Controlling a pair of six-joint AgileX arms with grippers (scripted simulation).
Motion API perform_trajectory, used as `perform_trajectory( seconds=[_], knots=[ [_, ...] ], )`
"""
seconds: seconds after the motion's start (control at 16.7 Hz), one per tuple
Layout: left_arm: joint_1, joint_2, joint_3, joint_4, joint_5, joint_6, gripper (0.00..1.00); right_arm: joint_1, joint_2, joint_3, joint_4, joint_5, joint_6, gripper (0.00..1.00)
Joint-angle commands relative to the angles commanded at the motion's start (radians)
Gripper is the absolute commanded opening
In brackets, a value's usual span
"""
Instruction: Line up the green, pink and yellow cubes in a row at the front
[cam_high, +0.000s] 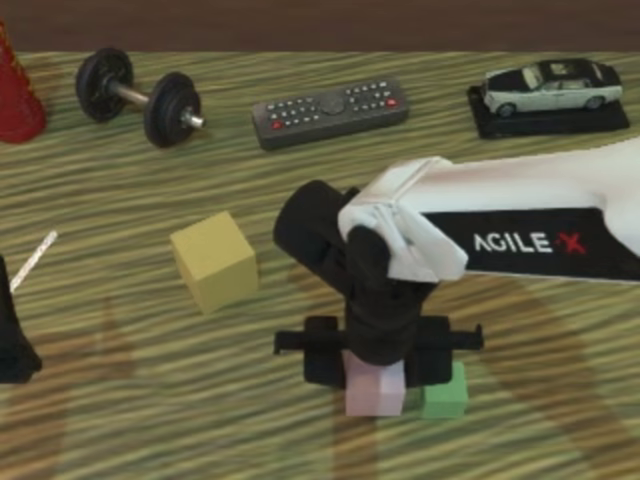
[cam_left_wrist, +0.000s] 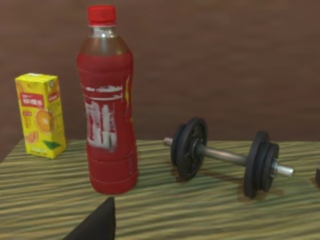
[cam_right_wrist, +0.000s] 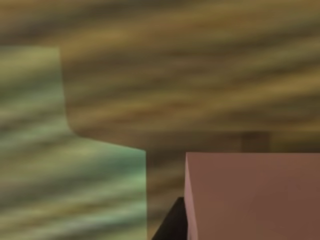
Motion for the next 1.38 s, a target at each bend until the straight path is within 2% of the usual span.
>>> perform_trajectory(
  seconds=[0.48,1.08,1.38],
  knots=[
    [0.0,0.0,0.0,0.0,0.0,0.0,1.0,0.0,0.0,0.0,0.0,0.0,0.0,0.98],
    [0.0,0.0,0.0,0.0,0.0,0.0,1.0,-0.002,-0.002,0.003,-0.004,0.0,0.001,1.0],
    [0.0,0.0,0.0,0.0,0.0,0.0,1.0,0.008,-0.058,0.097,-0.164,-0.004,0.002,1.0]
  ],
)
